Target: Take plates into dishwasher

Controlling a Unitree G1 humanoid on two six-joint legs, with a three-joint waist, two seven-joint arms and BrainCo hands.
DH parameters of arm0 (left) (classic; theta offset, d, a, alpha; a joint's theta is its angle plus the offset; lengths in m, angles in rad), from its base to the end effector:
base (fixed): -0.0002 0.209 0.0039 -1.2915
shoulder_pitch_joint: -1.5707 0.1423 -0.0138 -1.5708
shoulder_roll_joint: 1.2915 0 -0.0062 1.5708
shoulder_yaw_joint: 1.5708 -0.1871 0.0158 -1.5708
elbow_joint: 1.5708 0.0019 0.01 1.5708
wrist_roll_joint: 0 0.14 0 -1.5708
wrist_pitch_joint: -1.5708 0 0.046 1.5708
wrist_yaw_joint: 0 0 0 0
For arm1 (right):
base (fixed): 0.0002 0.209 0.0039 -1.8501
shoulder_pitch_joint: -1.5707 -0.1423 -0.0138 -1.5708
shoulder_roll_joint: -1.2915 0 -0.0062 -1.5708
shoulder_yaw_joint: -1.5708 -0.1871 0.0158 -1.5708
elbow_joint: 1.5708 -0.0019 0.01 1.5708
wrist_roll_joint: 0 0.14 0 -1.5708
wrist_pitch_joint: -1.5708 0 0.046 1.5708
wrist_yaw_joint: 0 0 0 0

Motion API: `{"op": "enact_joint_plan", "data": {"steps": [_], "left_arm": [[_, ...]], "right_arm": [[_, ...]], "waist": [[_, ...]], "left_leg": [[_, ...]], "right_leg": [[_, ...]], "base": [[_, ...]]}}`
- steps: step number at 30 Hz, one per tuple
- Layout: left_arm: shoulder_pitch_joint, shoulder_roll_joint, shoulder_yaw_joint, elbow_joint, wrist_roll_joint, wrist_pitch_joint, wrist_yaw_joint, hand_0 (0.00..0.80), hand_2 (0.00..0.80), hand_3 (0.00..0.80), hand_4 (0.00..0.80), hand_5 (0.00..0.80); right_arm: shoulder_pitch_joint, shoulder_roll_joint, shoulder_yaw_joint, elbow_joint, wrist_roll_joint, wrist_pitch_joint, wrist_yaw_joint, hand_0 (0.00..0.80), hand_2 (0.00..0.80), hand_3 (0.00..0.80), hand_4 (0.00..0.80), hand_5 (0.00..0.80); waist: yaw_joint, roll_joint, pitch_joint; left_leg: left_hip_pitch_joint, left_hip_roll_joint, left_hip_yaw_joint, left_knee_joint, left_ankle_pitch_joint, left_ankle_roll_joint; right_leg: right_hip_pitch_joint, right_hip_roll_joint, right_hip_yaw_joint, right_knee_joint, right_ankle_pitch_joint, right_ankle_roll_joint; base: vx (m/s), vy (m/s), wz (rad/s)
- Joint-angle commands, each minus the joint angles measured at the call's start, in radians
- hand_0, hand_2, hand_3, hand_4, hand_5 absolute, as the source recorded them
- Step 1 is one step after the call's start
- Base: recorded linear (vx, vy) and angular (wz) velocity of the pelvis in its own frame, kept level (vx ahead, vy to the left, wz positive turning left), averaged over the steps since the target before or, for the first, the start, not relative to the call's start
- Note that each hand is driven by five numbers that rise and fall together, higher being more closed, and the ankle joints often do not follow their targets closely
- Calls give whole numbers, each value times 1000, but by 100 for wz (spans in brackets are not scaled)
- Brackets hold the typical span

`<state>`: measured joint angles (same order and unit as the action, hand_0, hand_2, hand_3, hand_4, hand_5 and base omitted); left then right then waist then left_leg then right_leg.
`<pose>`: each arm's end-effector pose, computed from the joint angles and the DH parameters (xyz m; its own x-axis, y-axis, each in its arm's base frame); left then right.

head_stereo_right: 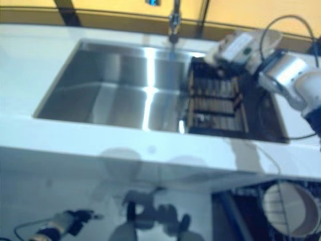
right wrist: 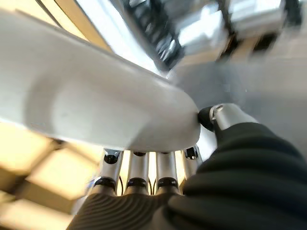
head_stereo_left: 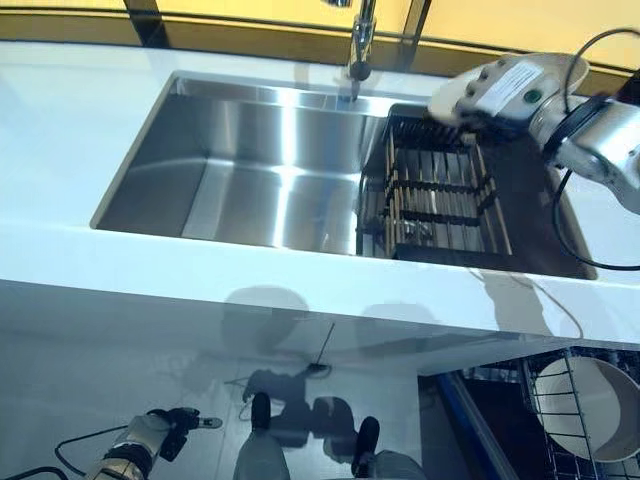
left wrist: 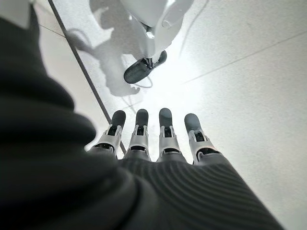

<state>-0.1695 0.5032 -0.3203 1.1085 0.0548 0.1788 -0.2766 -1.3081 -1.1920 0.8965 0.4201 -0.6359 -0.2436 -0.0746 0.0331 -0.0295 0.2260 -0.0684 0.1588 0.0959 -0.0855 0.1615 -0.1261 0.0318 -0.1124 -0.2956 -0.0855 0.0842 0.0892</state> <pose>0.1439 0.2943 -0.0719 0.3230 0.1476 -0.9348 0.4212 0.8621 0.2817 0.3090 -0.2454 0.3138 0.8718 0.4375 0.2204 0.4232 -0.4459 -0.7887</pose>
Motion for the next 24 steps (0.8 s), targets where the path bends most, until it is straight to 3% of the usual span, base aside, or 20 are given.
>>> {"op": "enact_joint_plan", "data": {"steps": [1,12,16,24], "left_arm": [[19,8,-11,34,13,-37,3,0,0,0,0,0],[74,3,1,59,31,-128,-28,0,0,0,0,0],[75,8,-3,67,32,-155,-40,0,0,0,0,0],[79,20,-8,75,6,-187,-57,0,0,0,0,0]], "right_arm": [[-9,-40,-78,58,291,131,-4,800,800,800,800,800],[192,-37,-440,130,976,324,110,800,800,800,800,800],[279,-37,-568,155,1135,369,121,800,800,800,800,800],[432,-91,-777,202,1317,392,141,800,800,800,800,800]], "waist": [[-13,-51,-88],[-68,-47,-159],[-90,-51,-170],[-156,-53,-188]], "left_leg": [[83,27,86,-2,-86,-23],[165,48,150,-2,-114,-28],[187,48,168,-2,-124,-25],[227,49,219,-2,-142,-20]], "right_leg": [[1,-61,57,-2,-19,94],[27,-54,108,-2,-24,96],[29,-49,133,-2,-22,94],[22,-32,202,-2,-16,91]], "base": [[59,1,-19],[52,2,-22],[31,1,-23],[28,2,-25]]}}
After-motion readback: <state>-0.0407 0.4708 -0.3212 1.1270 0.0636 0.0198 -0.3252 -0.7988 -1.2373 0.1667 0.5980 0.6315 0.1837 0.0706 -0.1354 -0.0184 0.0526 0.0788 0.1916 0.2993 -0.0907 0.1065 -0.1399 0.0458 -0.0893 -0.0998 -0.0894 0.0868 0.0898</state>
